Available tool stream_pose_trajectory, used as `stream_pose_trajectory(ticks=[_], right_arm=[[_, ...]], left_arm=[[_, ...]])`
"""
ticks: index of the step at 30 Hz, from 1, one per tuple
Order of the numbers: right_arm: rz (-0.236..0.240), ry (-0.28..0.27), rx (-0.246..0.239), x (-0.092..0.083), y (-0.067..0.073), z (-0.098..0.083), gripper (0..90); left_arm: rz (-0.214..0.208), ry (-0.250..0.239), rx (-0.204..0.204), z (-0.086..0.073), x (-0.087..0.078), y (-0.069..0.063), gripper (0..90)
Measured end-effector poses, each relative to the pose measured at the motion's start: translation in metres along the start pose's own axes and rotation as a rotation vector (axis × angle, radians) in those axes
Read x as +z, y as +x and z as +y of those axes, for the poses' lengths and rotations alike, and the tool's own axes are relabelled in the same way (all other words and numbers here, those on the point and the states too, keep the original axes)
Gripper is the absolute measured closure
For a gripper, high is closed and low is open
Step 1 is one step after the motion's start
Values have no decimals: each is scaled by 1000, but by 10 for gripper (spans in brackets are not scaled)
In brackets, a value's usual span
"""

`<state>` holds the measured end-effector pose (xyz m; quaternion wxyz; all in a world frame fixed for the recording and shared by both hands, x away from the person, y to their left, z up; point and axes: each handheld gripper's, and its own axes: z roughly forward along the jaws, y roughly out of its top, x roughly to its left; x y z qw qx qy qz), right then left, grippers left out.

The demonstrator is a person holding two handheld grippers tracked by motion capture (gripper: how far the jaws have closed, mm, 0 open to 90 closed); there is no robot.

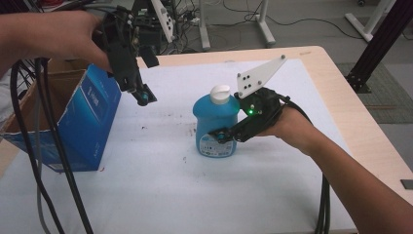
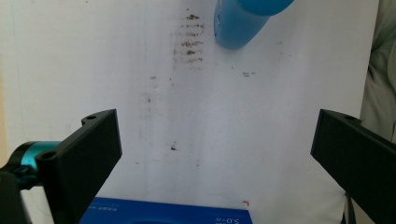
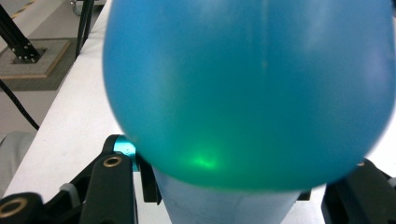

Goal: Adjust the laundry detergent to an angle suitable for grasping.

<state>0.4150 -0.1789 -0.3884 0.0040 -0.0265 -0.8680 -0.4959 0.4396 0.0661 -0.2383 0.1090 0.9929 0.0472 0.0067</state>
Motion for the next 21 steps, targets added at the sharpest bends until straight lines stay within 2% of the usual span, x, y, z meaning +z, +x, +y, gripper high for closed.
stream_pose_trajectory(ticks=[9,13,20,21], right_arm=[[-9,-15,44,-6,-1,1,314],[-18,-4,70,-7,-2,2,226],[-46,-7,90,-15,2,5,224],[-50,1,100,-16,2,5,196]], left_arm=[[0,0,-5,-1,0,1,18],[-1,1,-7,0,0,1,18],[-2,1,-6,-1,0,1,18],[-3,2,-6,-1,0,1,18]])
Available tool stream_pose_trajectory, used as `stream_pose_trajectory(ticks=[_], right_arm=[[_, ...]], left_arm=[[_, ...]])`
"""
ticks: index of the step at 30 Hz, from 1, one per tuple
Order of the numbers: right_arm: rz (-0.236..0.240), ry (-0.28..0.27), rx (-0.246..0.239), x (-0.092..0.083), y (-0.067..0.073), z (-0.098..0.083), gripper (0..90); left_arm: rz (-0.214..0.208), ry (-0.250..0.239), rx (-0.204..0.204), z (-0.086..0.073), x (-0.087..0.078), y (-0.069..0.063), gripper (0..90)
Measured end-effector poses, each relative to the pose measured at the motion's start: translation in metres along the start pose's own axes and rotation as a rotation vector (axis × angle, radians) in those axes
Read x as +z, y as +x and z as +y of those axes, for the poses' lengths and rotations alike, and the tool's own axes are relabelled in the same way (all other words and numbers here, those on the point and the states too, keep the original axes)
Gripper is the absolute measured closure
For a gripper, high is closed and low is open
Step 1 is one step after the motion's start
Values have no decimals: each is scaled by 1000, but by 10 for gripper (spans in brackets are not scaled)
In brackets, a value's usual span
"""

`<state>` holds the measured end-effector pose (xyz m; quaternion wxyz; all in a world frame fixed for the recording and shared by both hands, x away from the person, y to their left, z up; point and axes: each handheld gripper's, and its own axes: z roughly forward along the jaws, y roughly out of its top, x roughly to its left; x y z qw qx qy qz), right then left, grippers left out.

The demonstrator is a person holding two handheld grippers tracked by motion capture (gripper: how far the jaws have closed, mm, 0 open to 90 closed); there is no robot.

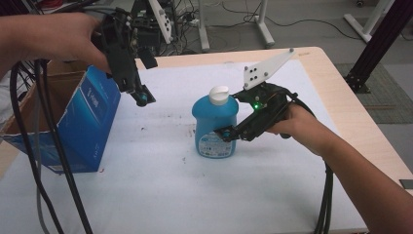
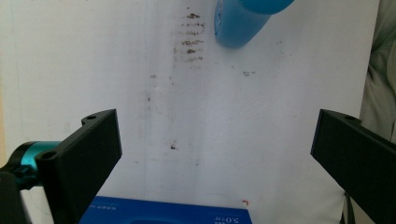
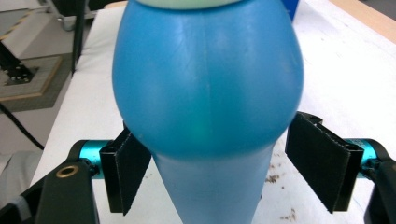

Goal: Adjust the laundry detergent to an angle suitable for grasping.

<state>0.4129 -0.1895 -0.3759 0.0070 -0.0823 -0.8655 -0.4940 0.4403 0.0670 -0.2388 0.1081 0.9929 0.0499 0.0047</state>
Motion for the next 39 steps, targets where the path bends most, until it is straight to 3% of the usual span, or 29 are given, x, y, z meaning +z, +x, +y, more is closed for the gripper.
stream_pose_trajectory(ticks=[1,2,5,16,30,31,35,39], right_arm=[[12,8,3,0,0,0,121],[22,23,-2,0,1,0,120],[-20,34,-8,-2,1,-2,120],[-21,6,20,-14,3,-1,120],[-96,67,-2,-47,14,8,116],[-82,72,1,-50,15,8,116],[-80,122,0,-65,22,9,116],[-105,215,-6,-81,32,9,117]], left_arm=[[0,0,0,0,0,0,18],[1,0,1,0,0,0,18],[2,-3,0,1,0,0,18],[2,-4,-3,0,0,0,18],[3,-4,4,5,0,0,18],[5,-5,6,6,0,0,18],[3,-9,4,8,1,1,18],[2,-13,4,10,2,2,18]])
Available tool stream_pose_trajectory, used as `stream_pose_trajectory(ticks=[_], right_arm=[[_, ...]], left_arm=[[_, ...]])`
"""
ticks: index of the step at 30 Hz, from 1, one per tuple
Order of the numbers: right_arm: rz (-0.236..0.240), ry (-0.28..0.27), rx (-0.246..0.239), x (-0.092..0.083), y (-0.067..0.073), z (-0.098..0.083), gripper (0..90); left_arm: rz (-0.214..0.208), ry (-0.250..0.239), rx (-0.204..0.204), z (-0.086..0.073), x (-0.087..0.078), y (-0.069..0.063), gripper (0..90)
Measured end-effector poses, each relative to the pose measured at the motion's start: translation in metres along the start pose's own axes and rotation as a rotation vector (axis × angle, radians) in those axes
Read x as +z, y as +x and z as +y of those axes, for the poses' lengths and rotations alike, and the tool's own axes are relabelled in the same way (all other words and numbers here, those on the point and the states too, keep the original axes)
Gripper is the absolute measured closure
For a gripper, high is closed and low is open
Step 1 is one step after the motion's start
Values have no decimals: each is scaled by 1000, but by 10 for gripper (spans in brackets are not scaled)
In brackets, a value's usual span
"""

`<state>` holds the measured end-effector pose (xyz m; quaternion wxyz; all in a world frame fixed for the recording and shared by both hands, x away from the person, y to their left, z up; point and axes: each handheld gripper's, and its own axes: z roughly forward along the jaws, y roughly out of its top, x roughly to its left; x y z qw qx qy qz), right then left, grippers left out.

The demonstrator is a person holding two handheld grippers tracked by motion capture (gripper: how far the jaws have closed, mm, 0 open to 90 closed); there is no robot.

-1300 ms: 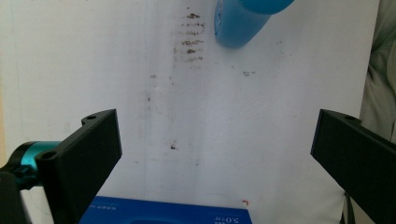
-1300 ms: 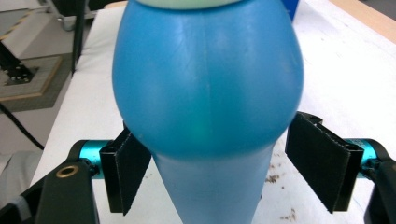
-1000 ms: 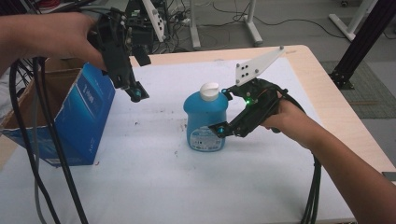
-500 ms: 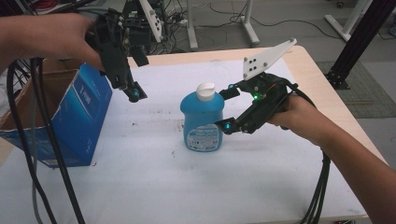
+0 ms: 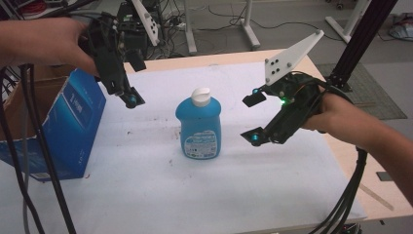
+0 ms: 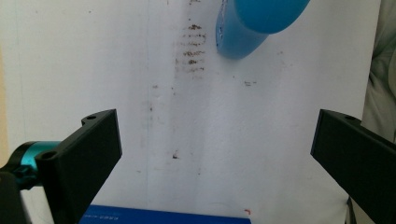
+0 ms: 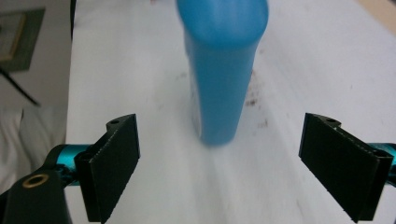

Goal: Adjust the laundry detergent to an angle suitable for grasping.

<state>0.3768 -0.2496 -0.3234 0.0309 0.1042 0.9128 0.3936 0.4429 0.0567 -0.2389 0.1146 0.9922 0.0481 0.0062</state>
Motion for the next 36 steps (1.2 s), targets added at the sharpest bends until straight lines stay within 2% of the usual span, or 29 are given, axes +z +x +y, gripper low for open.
stream_pose_trajectory(ticks=[2,4,6,12,14,19,25,31,36], right_arm=[[-5,54,7,-8,4,-2,117],[-13,122,52,-16,8,-4,117],[-15,173,73,-21,10,-6,117],[-50,304,70,-39,20,-13,117],[-55,329,58,-42,22,-14,117],[-53,355,62,-50,27,-19,117],[-56,369,67,-57,31,-19,117],[-51,377,61,-63,37,-19,117],[-51,393,69,-66,40,-20,117]], left_arm=[[1,0,2,1,0,0,18],[1,0,-1,3,1,1,18],[-1,1,-1,4,1,2,18],[2,-2,-14,6,2,8,18],[4,-3,-16,7,2,10,18],[9,0,-17,13,-2,19,18],[14,-19,-11,29,-8,37,18],[8,-13,17,46,0,47,18],[-5,-25,16,52,8,55,18]])
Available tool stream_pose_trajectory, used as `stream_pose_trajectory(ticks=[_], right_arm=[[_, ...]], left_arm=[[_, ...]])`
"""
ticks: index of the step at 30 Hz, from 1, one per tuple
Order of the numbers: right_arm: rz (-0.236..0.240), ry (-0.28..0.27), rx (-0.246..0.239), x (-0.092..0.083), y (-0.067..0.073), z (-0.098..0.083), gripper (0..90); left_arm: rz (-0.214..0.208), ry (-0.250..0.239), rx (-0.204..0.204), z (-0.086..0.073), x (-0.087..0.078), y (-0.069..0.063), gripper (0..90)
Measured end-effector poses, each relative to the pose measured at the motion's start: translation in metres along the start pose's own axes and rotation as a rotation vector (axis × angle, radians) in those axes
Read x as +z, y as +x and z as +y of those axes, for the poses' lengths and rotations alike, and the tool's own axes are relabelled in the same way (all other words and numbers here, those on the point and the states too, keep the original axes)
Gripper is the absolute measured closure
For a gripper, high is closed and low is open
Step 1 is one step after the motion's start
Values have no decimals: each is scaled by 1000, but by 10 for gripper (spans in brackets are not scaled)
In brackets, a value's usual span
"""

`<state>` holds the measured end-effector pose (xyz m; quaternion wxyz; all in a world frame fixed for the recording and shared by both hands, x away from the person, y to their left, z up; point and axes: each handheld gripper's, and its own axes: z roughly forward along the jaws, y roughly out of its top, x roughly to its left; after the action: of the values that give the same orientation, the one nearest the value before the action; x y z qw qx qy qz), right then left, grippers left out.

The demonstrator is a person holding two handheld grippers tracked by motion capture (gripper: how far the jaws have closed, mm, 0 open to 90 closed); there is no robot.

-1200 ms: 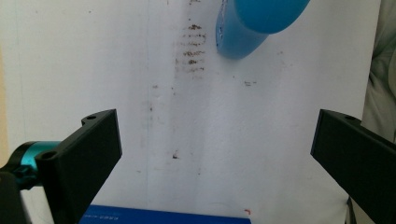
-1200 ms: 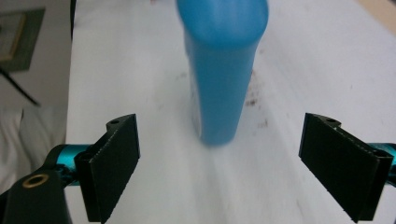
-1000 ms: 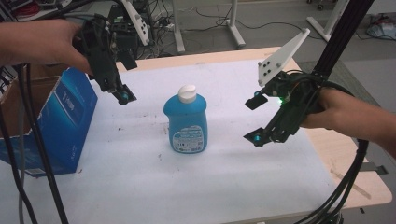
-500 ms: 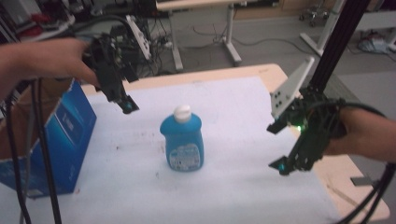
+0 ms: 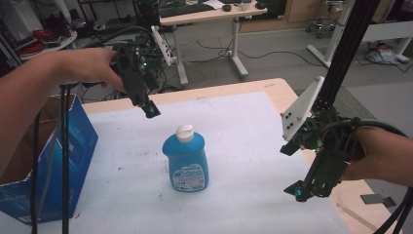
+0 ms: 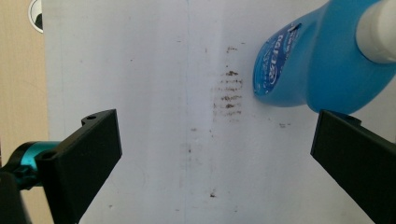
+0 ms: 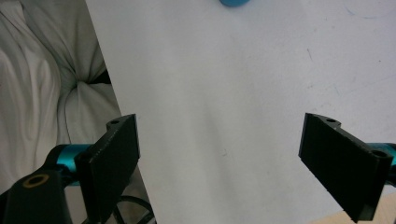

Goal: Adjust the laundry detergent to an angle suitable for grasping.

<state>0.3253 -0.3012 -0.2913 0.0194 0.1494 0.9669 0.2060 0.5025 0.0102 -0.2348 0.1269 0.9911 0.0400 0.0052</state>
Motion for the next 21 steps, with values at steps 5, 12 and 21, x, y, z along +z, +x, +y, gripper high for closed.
stream_pose_trajectory(ticks=[5,12,21], right_arm=[[6,4,-2,-2,2,-1,117],[18,8,-10,-1,1,2,117],[19,8,-2,2,-3,3,117]], left_arm=[[0,-4,-4,0,2,5,18],[-2,-13,7,1,2,4,18],[2,-10,20,1,2,2,18]])
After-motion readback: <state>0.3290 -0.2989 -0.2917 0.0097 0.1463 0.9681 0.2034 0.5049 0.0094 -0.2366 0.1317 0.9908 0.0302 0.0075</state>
